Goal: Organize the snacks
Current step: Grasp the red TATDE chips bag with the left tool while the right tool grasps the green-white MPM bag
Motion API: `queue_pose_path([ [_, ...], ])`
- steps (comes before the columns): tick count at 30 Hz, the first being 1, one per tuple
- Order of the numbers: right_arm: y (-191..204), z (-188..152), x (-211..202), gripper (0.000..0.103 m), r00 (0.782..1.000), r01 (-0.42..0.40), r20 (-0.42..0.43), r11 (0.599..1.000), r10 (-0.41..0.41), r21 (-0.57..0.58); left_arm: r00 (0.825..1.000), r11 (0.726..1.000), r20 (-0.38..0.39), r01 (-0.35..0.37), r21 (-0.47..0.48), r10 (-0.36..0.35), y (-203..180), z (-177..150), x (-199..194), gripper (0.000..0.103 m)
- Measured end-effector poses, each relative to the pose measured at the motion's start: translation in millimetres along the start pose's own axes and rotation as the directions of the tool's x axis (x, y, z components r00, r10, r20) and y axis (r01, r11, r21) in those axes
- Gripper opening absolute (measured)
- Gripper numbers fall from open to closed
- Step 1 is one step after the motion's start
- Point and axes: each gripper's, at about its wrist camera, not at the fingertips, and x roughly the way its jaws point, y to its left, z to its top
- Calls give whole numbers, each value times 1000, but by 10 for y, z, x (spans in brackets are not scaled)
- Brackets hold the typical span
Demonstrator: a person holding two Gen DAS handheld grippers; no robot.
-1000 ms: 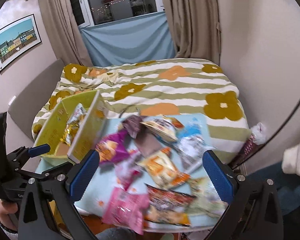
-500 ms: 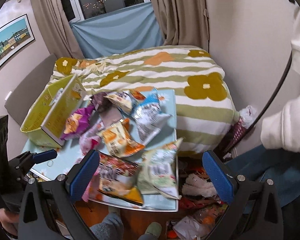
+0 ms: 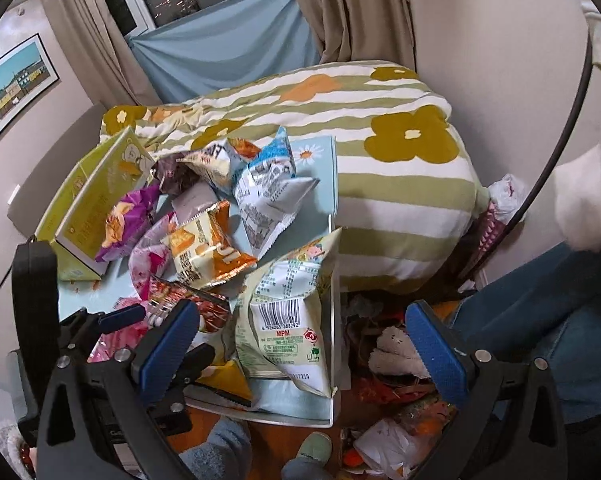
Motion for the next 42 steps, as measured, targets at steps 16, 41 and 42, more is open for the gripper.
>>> queue_pose_path([
  [16, 103, -96, 453, 86, 996, -35, -79, 998, 31, -47, 999, 998, -20, 26, 51, -25, 71, 45, 142, 69],
  [41, 282, -33, 735, 56, 993, -73, -103, 991, 62, -108, 997, 997, 12, 75, 28, -75, 247, 24, -103, 68],
  [42, 282, -32, 723, 53, 992, -76, -104, 991, 65, -107, 997, 997, 14, 76, 30, -76, 238, 28, -114, 68],
])
